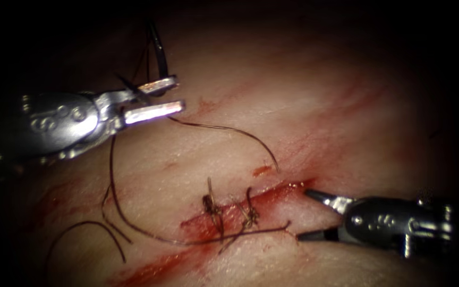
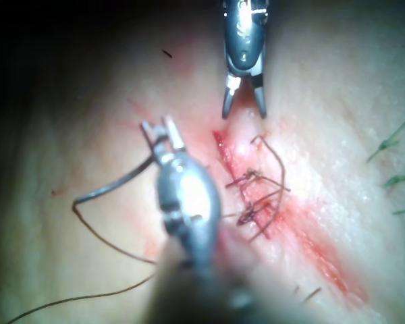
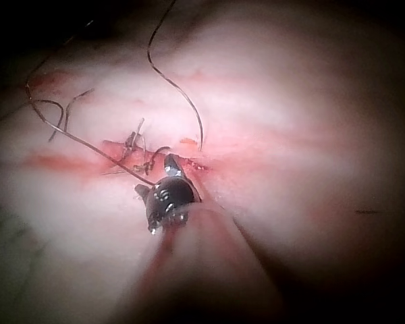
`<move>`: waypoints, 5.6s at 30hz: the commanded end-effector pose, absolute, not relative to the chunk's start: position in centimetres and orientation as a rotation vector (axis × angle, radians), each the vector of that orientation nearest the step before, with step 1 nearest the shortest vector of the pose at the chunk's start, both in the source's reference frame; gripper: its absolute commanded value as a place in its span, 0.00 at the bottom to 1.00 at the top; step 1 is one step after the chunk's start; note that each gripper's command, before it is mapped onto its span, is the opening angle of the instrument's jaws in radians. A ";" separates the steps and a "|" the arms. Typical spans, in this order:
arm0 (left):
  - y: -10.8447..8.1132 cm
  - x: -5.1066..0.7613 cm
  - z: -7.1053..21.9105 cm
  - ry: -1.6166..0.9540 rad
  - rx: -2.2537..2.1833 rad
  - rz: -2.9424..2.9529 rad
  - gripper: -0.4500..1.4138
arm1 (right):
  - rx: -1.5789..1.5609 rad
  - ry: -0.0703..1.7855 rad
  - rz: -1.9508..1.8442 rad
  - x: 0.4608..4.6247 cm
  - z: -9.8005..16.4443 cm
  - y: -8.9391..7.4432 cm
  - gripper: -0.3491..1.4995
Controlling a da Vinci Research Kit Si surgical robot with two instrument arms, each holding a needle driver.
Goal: Wound Closure
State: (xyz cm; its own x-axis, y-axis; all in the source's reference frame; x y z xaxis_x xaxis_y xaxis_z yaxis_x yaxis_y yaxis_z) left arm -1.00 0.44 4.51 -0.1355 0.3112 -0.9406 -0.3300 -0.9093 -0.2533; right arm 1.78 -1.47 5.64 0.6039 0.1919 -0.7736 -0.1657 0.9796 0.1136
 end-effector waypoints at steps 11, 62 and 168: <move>0.4 -1.04 4.6 0.018 -1.729 2.091 0.00 | 0.058 0.872 0.130 1.98 6.0 -1.8 0.97; 0.4 -0.99 4.5 0.012 -1.731 2.091 0.00 | 0.020 0.865 0.273 1.87 5.0 -1.8 0.98; 0.5 -0.93 4.6 0.007 -1.732 2.095 0.00 | 0.297 1.179 0.169 0.72 5.1 -1.6 0.99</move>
State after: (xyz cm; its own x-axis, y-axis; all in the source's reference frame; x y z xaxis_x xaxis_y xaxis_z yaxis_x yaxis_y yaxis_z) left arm -0.88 0.48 4.53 -0.1356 0.3118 -0.9404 -0.3184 -0.9126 -0.2566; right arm 0.68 -1.49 5.03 0.3683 0.2734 -0.8886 0.0356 0.9509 0.3074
